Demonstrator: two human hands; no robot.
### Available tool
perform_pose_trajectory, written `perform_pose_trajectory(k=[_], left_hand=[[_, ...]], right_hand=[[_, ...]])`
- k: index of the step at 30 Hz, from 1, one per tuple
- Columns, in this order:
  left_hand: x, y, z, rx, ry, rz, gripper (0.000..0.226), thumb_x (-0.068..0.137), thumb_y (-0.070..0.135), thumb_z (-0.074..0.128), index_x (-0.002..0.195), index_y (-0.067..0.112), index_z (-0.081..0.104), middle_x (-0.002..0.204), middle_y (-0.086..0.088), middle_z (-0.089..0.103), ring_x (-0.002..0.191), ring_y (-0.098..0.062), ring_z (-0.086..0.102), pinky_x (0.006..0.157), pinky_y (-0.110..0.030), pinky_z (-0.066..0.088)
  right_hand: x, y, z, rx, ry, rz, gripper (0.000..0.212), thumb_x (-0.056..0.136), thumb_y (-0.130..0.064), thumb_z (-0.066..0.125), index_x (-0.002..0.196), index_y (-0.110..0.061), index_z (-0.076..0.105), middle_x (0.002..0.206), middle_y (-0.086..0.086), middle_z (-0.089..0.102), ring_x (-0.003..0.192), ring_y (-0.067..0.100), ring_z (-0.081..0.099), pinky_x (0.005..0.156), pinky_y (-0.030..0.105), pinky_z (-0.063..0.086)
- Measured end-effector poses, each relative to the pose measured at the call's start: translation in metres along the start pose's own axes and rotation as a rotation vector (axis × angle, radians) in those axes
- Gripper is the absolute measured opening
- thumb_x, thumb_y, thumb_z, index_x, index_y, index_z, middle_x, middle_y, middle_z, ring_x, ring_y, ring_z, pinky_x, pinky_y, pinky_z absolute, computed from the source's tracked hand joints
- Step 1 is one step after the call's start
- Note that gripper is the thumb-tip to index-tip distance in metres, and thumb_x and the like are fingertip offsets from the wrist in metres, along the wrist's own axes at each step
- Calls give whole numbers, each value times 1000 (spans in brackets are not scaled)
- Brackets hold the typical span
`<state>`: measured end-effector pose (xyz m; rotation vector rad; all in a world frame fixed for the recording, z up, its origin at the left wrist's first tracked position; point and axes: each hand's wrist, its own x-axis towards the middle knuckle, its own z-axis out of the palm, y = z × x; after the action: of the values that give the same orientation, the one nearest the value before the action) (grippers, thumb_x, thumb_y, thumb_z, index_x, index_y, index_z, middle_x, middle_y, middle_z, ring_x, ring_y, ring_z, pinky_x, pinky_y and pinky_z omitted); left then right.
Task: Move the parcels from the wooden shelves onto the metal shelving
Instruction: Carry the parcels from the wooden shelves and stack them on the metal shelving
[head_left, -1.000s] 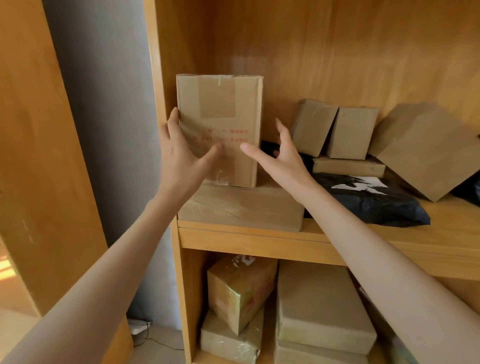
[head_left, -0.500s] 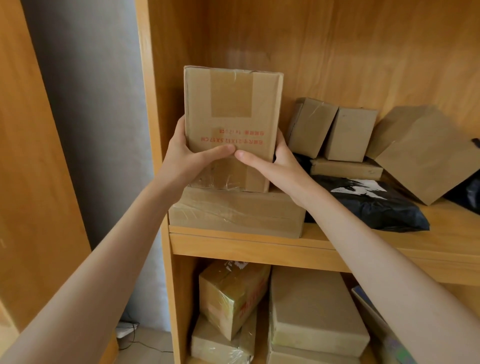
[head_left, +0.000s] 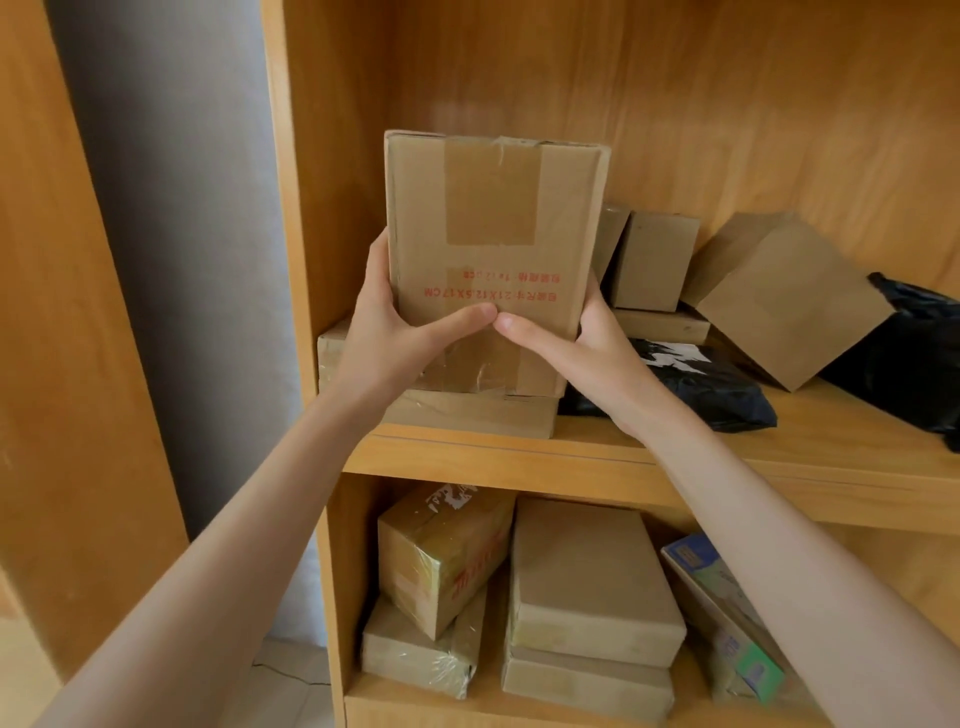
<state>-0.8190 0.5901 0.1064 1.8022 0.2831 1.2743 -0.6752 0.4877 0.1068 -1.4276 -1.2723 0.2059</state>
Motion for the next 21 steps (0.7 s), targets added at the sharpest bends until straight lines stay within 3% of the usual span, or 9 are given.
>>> perform_pose_trajectory(k=[7,10,12,15,17,19,21], left_hand=[[-67,37,41,-34,-2,-40,94,68,38,79,142,25,23,120,18,50,99,16,54,72,-8,48],[-97,50,58,-49,-32,-114,103,60,65,73,142,32,21,125,16,50,103,11,54,72,-9,49],[-112,61,63,-71,-67,-211,108,47,86,62,139,42,26,130,17,50,111,3,54,80,-18,51],[-124,84,68,-147,-62,-365,58,63,85,47,112,56,37,128,16,49,122,-13,47,101,-51,41],[-128,92,68,-180,-35,-431,38,72,74,49,102,53,39,119,14,50,118,-16,48,103,-60,35],[-131,95,66,-169,-38,-467,38,69,63,56,102,48,42,118,10,52,114,-17,49,101,-61,37],[-134,93,65,-158,-66,-495,40,67,55,60,102,45,44,118,7,54,113,-18,50,99,-58,40]], right_hand=[[-73,-6,-41,3,-17,-5,84,80,-30,74,148,-23,25,127,-14,53,114,-3,52,86,8,46],[-103,-2,-59,12,-60,3,77,79,-26,75,144,-24,31,121,-16,56,107,-8,55,88,13,48],[-119,-3,-66,74,-110,29,77,80,-28,73,143,-28,29,115,-23,54,96,-20,53,78,3,44],[-136,-10,-73,148,-190,95,87,78,-55,66,148,-36,19,114,-34,48,92,-27,48,72,-3,39],[-144,-16,-75,200,-219,138,87,77,-66,55,150,-39,14,125,-28,44,106,-16,46,90,10,37],[-149,-21,-78,257,-213,177,84,77,-72,47,148,-40,16,138,-19,39,122,-1,38,110,31,28],[-152,-24,-81,293,-206,233,85,72,-77,42,147,-42,21,148,-15,35,131,8,34,115,46,24]])
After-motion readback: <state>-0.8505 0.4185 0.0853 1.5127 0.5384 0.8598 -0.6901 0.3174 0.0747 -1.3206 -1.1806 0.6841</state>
